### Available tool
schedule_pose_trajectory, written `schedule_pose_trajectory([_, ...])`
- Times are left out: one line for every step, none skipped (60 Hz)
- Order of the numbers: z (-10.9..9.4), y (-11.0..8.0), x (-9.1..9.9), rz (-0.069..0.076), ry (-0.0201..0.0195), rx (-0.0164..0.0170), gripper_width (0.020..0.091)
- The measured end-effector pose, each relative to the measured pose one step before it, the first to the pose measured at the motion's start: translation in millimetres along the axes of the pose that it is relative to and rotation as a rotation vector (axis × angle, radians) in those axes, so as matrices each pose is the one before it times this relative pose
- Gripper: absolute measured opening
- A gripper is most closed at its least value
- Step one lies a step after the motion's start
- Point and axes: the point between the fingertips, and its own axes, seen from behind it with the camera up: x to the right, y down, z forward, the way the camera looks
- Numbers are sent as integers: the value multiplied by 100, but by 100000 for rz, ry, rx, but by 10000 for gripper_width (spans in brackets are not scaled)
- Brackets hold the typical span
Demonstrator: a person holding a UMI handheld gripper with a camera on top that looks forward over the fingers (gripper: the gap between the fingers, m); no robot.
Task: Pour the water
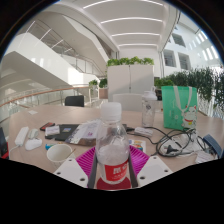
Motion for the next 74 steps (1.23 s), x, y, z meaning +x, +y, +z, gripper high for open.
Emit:
schedule_pose_trajectory([136, 385, 22, -309, -315, -671, 495])
schedule_pose_trajectory([128, 421, 52, -340, -268, -782, 494])
schedule_pose_trajectory([145, 507, 82, -582, -11, -1052, 495])
schedule_pose_trajectory([151, 509, 64, -752, 176, -1181, 495])
schedule_pose_trajectory([129, 574, 87, -802, 71, -1378, 494])
schedule_pose_trajectory([-165, 1079, 174, -604, -436, -1188, 494])
schedule_pose_trajectory([-18, 114, -239, -724, 120, -1095, 499])
schedule_pose_trajectory([-33, -437, 84, -55, -7, 1923, 498])
schedule_pose_trajectory([-3, -769, -21, 440, -192, -69, 497])
schedule_pose_trajectory([-76, 28, 15, 547, -93, -855, 497])
schedule_pose_trajectory([-1, -240, 106, 679, 163, 125, 497])
schedule_pose_trajectory([-85, -80, -59, 789, -391, -277, 497])
schedule_pose_trajectory([-28, -30, -79, 689, -520, -478, 497])
schedule_pose_trajectory([-147, 1770, 613, 235, -945, 833, 498])
schedule_pose_trajectory([46, -92, -27, -24, -321, -287, 497])
schedule_pose_trajectory([43, -415, -495, -253, 322, -305, 505])
schedule_pose_trajectory([77, -163, -101, -303, -69, 69, 498])
schedule_pose_trajectory([92, -103, -76, -219, 67, -2, 504])
schedule_pose_trajectory([64, -111, -38, -108, 134, 39, 510])
schedule_pose_trajectory([31, -26, -15, -153, 149, -214, 515])
schedule_pose_trajectory([32, 51, -41, -312, 138, -536, 524])
schedule_pose_trajectory([42, 70, -18, -348, 147, -668, 535])
schedule_pose_trajectory([-62, 219, 353, -214, -29, -1046, 547])
schedule_pose_trajectory([-137, 351, 43, -290, 246, -1766, 559])
schedule_pose_trajectory([-85, 378, 17, -218, 431, -2284, 574])
schedule_pose_trajectory([-144, 355, 69, -102, 613, -2342, 603])
schedule_pose_trajectory([-251, 274, 45, -18, 629, -2102, 638])
schedule_pose_trajectory([-260, 192, -77, 97, 169, -1611, 683])
schedule_pose_trajectory([-35, 216, 67, 153, -302, -1028, 731])
schedule_pose_trajectory([-551, 50, -279, 156, -139, -813, 785])
schedule_pose_trajectory([-510, 37, -239, 218, -338, -822, 834])
schedule_pose_trajectory([-507, 29, -213, 308, -151, -671, 854])
schedule_pose_trajectory([-602, 80, -243, 191, -255, -665, 851])
schedule_pose_trajectory([-659, 54, -198, 149, -97, -705, 846])
schedule_pose_trajectory([-655, 128, -207, 81, -29, -884, 841])
schedule_pose_trajectory([-399, 154, -184, 53, 237, -1122, 839])
schedule_pose_trajectory([-636, 162, -37, -95, 284, -1016, 840])
schedule_pose_trajectory([-838, 264, -217, -387, 689, -455, 843])
schedule_pose_trajectory([-811, 92, -124, -462, 630, -482, 843])
schedule_pose_trajectory([-835, 52, -117, -510, 795, -361, 841])
schedule_pose_trajectory([-865, 49, -108, -491, 1008, -359, 842])
schedule_pose_trajectory([-898, 51, -107, -422, 1075, -375, 842])
schedule_pose_trajectory([-943, 27, -124, -379, 927, -294, 842])
schedule_pose_trajectory([-951, 41, -192, -341, 779, -290, 844])
schedule_pose_trajectory([-986, -157, -34, -310, 344, -534, 842])
schedule_pose_trajectory([-971, 139, -332, -187, 705, -119, 842])
schedule_pose_trajectory([-981, 63, -268, 25, 740, -381, 840])
schedule_pose_trajectory([-1001, 110, -246, 208, 814, -656, 839])
schedule_pose_trajectory([-1029, 107, -237, 386, 840, -674, 840])
schedule_pose_trajectory([-1059, 56, -272, 543, 804, -407, 839])
schedule_pose_trajectory([-1031, -33, -253, 661, 763, -51, 841])
schedule_pose_trajectory([-1054, -166, -182, 752, 393, 39, 840])
schedule_pose_trajectory([-958, -46, -250, 836, 485, 201, 841])
schedule_pose_trajectory([-952, -95, -322, 908, 481, 106, 841])
schedule_pose_trajectory([-926, -95, -302, 896, 497, 4, 842])
schedule_pose_trajectory([-906, -96, -298, 862, 403, 35, 843])
schedule_pose_trajectory([-885, -108, -308, 630, 248, 125, 846])
schedule_pose_trajectory([-835, -106, -318, 447, 201, 219, 851])
schedule_pose_trajectory([-851, -205, -317, 231, 356, 327, 850])
schedule_pose_trajectory([-696, -184, -198, 122, 536, 280, 848])
schedule_pose_trajectory([-685, -132, -144, -83, 667, 250, 847])
schedule_pose_trajectory([-652, -122, -114, -278, 817, 46, 848])
schedule_pose_trajectory([-623, -111, -72, -337, 911, -9, 849])
schedule_pose_trajectory([-626, -121, -65, -353, 963, 66, 850])
schedule_pose_trajectory([-417, 20, -188, -385, 1175, 126, 850])
schedule_pose_trajectory([-570, -232, 30, -158, 655, -21, 849])
schedule_pose_trajectory([-498, -73, -122, -171, 542, -72, 850])
schedule_pose_trajectory([-483, -66, -108, -153, 337, -48, 848])
schedule_pose_trajectory([-437, -67, -139, -105, 208, -1, 848])
schedule_pose_trajectory([-430, -64, -154, -75, 138, -16, 848])
schedule_pose_trajectory([-399, -69, -168, -113, 81, -17, 848])
schedule_pose_trajectory([-378, -70, -167, -139, 42, -41, 847])
schedule_pose_trajectory([-231, -65, -307, -199, 51, -90, 847])
schedule_pose_trajectory([-305, 3, -154, -225, 18, 39, 847])
